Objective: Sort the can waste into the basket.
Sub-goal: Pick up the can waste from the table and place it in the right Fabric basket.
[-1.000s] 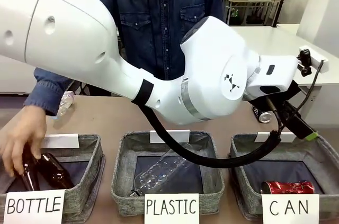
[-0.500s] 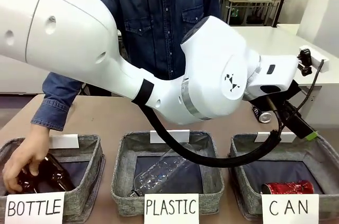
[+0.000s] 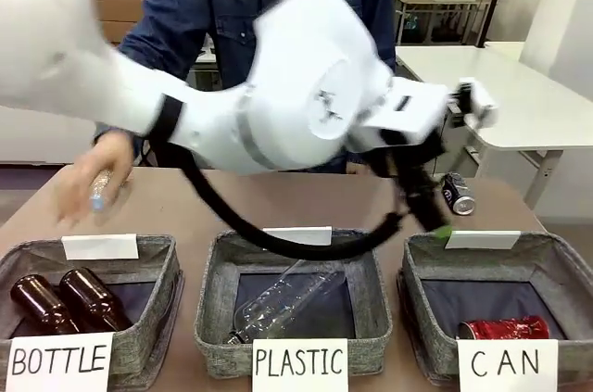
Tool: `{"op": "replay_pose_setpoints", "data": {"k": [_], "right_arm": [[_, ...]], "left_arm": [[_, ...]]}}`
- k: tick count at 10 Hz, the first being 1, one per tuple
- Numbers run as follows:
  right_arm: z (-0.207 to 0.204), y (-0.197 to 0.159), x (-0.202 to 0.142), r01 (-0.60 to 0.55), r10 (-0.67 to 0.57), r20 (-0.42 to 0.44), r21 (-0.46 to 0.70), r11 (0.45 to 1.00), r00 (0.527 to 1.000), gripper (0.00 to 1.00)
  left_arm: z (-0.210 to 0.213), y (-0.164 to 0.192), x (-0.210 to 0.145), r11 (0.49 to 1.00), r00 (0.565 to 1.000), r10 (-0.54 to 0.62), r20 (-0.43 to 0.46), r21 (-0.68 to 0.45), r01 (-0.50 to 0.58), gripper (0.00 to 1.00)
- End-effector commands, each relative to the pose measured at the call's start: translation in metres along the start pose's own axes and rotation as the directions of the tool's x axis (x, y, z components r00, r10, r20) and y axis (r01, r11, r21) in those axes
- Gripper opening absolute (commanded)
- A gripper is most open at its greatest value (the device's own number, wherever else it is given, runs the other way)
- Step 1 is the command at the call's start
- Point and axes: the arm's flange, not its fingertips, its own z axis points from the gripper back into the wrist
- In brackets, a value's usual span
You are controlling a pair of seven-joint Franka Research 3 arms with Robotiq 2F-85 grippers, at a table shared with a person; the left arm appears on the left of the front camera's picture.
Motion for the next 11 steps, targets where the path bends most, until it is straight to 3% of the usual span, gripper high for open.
{"op": "replay_pose_setpoints", "data": {"k": [1, 3, 5, 6, 7, 9, 10, 11], "right_arm": [[-0.001, 0.002, 0.002, 0.018, -0.018, 0.011, -0.001, 1.0, 1.0, 1.0], [-0.001, 0.002, 0.002, 0.018, -0.018, 0.011, -0.001, 1.0, 1.0, 1.0], [-0.001, 0.002, 0.002, 0.018, -0.018, 0.011, -0.001, 1.0, 1.0, 1.0], [-0.001, 0.002, 0.002, 0.018, -0.018, 0.011, -0.001, 1.0, 1.0, 1.0], [-0.001, 0.002, 0.002, 0.018, -0.018, 0.011, -0.001, 1.0, 1.0, 1.0], [-0.001, 0.002, 0.002, 0.018, -0.018, 0.011, -0.001, 1.0, 1.0, 1.0], [-0.001, 0.002, 0.002, 0.018, -0.018, 0.011, -0.001, 1.0, 1.0, 1.0], [-0.001, 0.002, 0.002, 0.018, -0.018, 0.011, -0.001, 1.0, 1.0, 1.0]], "left_arm": [[0.045, -0.013, -0.033, 0.999, 0.999, -0.014, -0.037, 0.044, 0.016, 1.0], [0.074, -0.004, -0.053, 0.99, 0.998, 0.059, 0.005, 0.13, -0.059, 1.0], [0.085, -0.006, -0.064, 0.992, 0.998, 0.057, 0.015, 0.115, -0.058, 1.0], [0.099, 0.001, -0.083, 0.983, 0.991, 0.124, 0.039, 0.133, -0.128, 1.0], [0.112, 0.001, -0.095, 0.979, 0.98, 0.157, 0.125, 0.11, -0.171, 1.0], [0.152, 0.002, -0.135, 0.957, 0.967, 0.23, 0.11, 0.157, -0.246, 1.0], [0.193, 0.007, -0.19, 0.876, 0.912, 0.408, 0.04, 0.266, -0.404, 1.0], [0.232, 0.001, -0.242, 0.764, 0.819, 0.571, 0.06, 0.324, -0.557, 1.0]]}}
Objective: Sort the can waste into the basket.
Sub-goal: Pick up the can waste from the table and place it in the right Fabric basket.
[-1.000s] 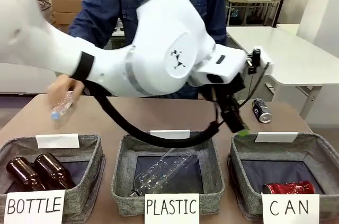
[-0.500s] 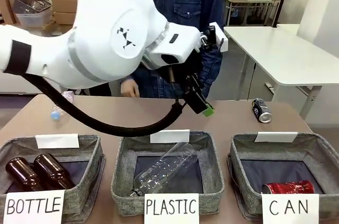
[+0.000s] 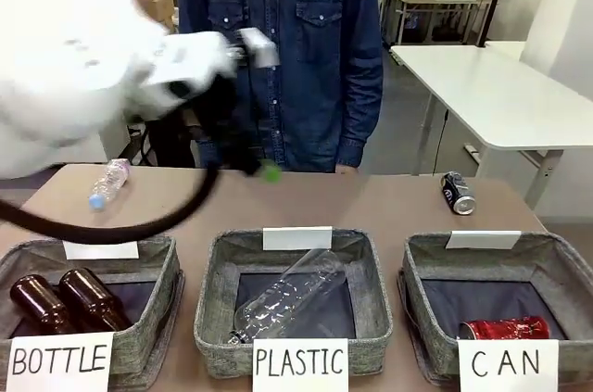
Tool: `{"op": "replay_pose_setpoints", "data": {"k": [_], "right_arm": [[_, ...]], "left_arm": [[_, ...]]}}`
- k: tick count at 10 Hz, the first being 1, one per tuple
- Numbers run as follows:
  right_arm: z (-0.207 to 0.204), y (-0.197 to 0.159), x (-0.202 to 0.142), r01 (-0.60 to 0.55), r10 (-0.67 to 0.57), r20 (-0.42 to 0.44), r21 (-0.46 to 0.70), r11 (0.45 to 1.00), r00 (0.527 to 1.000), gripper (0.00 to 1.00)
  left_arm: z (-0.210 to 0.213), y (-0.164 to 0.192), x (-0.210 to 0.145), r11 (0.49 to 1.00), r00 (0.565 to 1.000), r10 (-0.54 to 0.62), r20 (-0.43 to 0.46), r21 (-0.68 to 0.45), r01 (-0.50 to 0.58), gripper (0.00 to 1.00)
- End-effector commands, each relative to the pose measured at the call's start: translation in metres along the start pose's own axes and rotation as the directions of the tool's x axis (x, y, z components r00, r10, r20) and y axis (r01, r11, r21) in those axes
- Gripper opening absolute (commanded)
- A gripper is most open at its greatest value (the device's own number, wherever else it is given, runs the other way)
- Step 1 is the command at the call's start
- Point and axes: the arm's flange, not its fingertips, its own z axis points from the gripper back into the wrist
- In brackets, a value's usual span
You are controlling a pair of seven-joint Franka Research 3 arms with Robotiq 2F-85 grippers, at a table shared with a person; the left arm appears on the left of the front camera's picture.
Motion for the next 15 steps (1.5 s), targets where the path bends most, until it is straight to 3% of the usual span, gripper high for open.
{"op": "replay_pose_setpoints", "data": {"k": [1, 2, 3, 4, 5, 6, 7, 8, 9, 10, 11, 12, 13, 14, 15], "right_arm": [[0.0, 0.002, 0.002, 0.018, -0.018, 0.012, -0.002, 1.0, 1.0, 1.0], [0.0, 0.002, 0.002, 0.018, -0.018, 0.012, -0.002, 1.0, 1.0, 1.0], [0.0, 0.002, 0.002, 0.018, -0.018, 0.012, -0.002, 1.0, 1.0, 1.0], [0.0, 0.002, 0.002, 0.018, -0.018, 0.012, -0.002, 1.0, 1.0, 1.0], [0.0, 0.0, 0.0, 0.0, 0.0, 0.0, 0.0, 1.0, 1.0, 1.0], [-0.023, 0.025, 0.01, -0.058, 0.065, -0.027, 0.215, 0.975, 0.997, 1.0], [-0.062, 0.056, 0.015, -0.086, 0.11, -0.027, 0.456, 0.886, 0.994, 1.0], [-0.107, 0.094, 0.019, -0.071, 0.124, -0.049, 0.597, 0.799, 0.991, 1.0], [-0.146, 0.128, 0.018, -0.027, 0.111, -0.085, 0.66, 0.751, 0.99, 1.0], [-0.175, 0.158, 0.012, 0.036, 0.061, -0.11, 0.718, 0.695, 0.992, 1.0], [-0.19, 0.175, 0.005, 0.114, -0.016, -0.136, 0.751, 0.651, 0.991, 1.0], [-0.197, 0.179, -0.004, 0.151, -0.06, -0.149, 0.726, 0.672, 0.987, 1.0], [-0.198, 0.169, -0.009, 0.068, -0.031, -0.072, 0.587, 0.807, 0.997, 1.0], [-0.195, 0.151, -0.014, 0.015, -0.007, -0.018, 0.479, 0.878, 1.0, 1.0], [-0.214, 0.175, 0.001, 0.084, 0.001, -0.117, 0.715, 0.695, 0.993, 1.0]], "left_arm": [[0.077, 0.031, -0.085, 0.932, 0.937, 0.339, -0.081, 0.163, -0.324, 1.0], [0.097, 0.035, -0.124, 0.862, 0.869, 0.488, -0.081, 0.204, -0.465, 1.0], [0.109, 0.039, -0.157, 0.748, 0.765, 0.643, -0.038, 0.245, -0.617, 1.0], [0.114, 0.044, -0.177, 0.643, 0.665, 0.745, 0.049, 0.21, -0.736, 1.0], [0.115, 0.05, -0.188, 0.482, 0.488, 0.87, 0.072, 0.082, -0.872, 1.0], [0.113, 0.058, -0.197, 0.249, 0.25, 0.968, -0.033, -0.021, -0.968, 1.0], [0.113, 0.067, -0.204, 0.109, 0.109, 0.994, 0.009, -0.174, -0.979, 1.0], [0.118, 0.071, -0.206, 0.037, 0.005, 0.995, 0.096, -0.337, -0.941, 1.0], [0.122, 0.071, -0.209, 0.02, -0.047, 0.992, 0.117, -0.516, -0.857, 1.0], [0.12, 0.073, -0.212, -0.037, -0.106, 0.99, 0.089, -0.568, -0.822, 1.0], [0.117, 0.073, -0.217, -0.048, -0.111, 0.991, 0.071, -0.588, -0.807, 1.0], [0.113, 0.076, -0.227, -0.045, -0.132, 0.987, 0.092, -0.63, -0.775, 1.0], [0.143, 0.109, -0.199, 0.012, 0.017, 1.0, -0.01, -0.397, -0.918, 1.0], [0.143, 0.109, -0.199, 0.012, 0.017, 1.0, -0.01, -0.397, -0.918, 1.0], [0.143, 0.109, -0.199, 0.012, 0.017, 1.0, -0.01, -0.397, -0.918, 1.0]]}}
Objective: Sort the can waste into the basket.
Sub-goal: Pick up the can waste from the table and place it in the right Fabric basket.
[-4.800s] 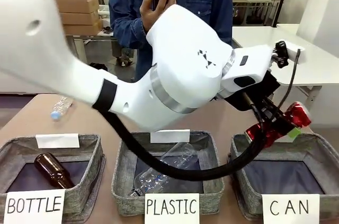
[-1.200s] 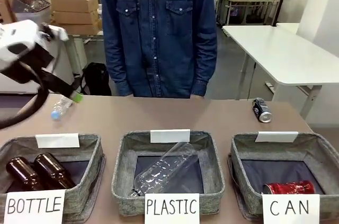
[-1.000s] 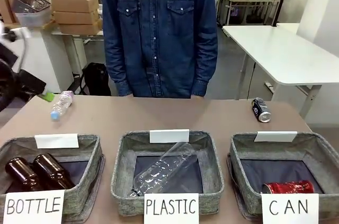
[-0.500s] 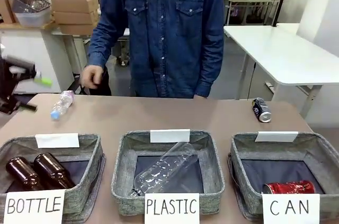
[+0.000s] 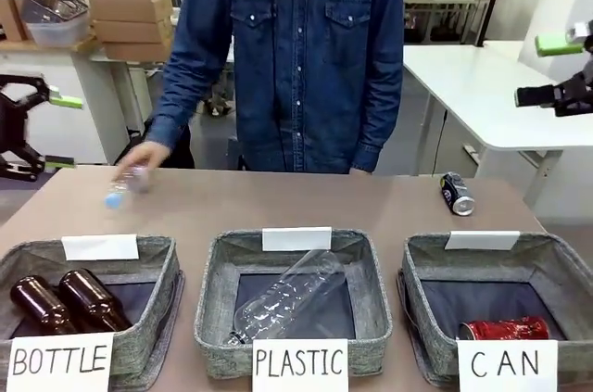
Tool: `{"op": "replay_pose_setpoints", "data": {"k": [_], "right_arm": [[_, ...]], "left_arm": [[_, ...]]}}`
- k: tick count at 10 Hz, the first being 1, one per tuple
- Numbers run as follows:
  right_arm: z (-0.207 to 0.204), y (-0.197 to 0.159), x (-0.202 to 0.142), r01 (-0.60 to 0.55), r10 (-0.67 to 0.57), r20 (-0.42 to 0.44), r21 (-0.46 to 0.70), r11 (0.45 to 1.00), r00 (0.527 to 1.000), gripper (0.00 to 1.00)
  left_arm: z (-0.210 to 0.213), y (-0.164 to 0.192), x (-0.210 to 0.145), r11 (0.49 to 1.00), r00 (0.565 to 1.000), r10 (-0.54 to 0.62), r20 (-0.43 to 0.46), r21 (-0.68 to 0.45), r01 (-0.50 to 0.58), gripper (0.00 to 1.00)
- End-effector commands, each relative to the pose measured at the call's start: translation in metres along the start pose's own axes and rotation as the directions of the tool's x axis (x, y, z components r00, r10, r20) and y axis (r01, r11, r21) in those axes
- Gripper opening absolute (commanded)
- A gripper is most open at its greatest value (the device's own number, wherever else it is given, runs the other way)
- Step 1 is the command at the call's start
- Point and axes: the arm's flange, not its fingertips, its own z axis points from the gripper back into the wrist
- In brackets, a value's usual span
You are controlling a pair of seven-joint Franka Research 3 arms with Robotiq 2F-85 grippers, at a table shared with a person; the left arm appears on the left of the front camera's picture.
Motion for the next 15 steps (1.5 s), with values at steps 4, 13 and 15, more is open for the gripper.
{"op": "replay_pose_setpoints", "data": {"k": [4, 13, 15], "right_arm": [[-0.016, 0.005, 0.0, 0.021, -0.016, -0.045, 0.125, 0.992, 0.999, 1.0], [0.024, -0.036, 0.006, -0.307, 0.013, -0.31, -0.934, 0.182, 0.951, 1.0], [0.046, -0.041, 0.001, -0.256, 0.053, -0.253, -0.965, 0.06, 0.966, 1.0]], "left_arm": [[0.005, -0.002, -0.004, 0.998, 0.999, -0.039, -0.024, 0.038, 0.04, 1.0], [0.005, -0.002, -0.004, 0.998, 0.999, -0.039, -0.024, 0.038, 0.04, 1.0], [0.005, -0.002, -0.004, 0.998, 0.999, -0.039, -0.024, 0.038, 0.04, 1.0]]}}
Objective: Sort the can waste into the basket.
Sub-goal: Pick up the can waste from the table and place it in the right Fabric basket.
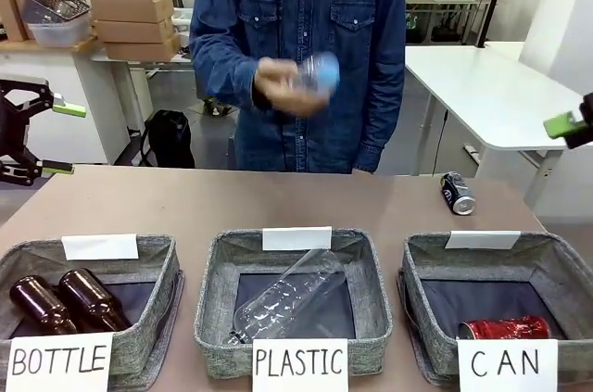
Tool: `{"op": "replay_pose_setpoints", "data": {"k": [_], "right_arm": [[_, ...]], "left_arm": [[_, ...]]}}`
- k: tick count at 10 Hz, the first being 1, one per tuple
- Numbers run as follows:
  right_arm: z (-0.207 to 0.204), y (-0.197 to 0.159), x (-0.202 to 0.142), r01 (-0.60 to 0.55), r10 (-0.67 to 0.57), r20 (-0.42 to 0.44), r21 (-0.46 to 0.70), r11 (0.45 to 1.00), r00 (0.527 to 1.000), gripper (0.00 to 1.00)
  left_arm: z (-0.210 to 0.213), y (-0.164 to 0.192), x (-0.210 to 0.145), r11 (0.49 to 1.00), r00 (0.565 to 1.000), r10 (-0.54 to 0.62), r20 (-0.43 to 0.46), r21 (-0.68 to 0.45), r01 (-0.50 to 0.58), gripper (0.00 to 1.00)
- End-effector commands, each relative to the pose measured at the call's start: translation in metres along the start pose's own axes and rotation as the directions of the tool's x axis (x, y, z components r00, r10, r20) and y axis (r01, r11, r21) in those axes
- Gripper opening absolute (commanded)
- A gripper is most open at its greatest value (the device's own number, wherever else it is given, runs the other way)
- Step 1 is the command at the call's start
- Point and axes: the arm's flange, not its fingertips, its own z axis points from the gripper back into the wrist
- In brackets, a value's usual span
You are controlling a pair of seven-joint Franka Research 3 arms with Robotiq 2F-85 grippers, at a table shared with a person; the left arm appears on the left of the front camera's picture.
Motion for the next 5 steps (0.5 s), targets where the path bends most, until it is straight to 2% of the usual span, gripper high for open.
{"op": "replay_pose_setpoints", "data": {"k": [1, 2, 3, 4, 5], "right_arm": [[0.008, 0.006, -0.012, 0.129, -0.147, 0.004, -0.501, 0.856, 0.989, 1.0], [0.0, 0.0, 0.0, 0.0, 0.0, 0.0, 0.0, 1.0, 1.0, 1.0], [0.0, 0.0, 0.0, 0.0, 0.0, 0.0, 0.0, 1.0, 1.0, 1.0], [0.014, -0.006, -0.004, -0.005, 0.008, 0.018, -0.172, 0.985, 1.0, 1.0], [-0.012, -0.01, 0.013, -0.061, 0.057, -0.024, -0.235, 0.97, 0.998, 1.0]], "left_arm": [[0.003, 0.0, 0.0, 1.0, 1.0, -0.013, -0.008, -0.003, 0.013, 1.0], [0.003, 0.0, 0.0, 1.0, 1.0, -0.013, -0.008, -0.003, 0.013, 1.0], [0.003, 0.0, 0.0, 1.0, 1.0, -0.013, -0.008, -0.003, 0.013, 1.0], [0.003, 0.0, 0.0, 1.0, 1.0, -0.013, -0.008, -0.003, 0.013, 1.0], [0.003, 0.0, 0.0, 1.0, 1.0, -0.013, -0.008, -0.003, 0.013, 1.0]]}}
